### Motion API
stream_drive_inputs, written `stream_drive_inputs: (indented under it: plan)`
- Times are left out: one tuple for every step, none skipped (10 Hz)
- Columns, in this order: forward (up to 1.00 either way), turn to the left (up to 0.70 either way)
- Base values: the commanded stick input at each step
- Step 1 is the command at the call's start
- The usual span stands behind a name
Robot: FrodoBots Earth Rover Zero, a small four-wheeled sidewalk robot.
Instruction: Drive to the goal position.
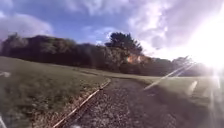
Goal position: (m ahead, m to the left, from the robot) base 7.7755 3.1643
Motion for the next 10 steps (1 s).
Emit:
stream_drive_inputs:
  plan:
    - [0.85,-0.34]
    - [0.85,-0.34]
    - [0.85,-0.17]
    - [0.85,0.0]
    - [0.85,0.0]
    - [0.85,0.0]
    - [0.85,0.0]
    - [0.85,0.0]
    - [0.85,0.0]
    - [0.85,0.0]
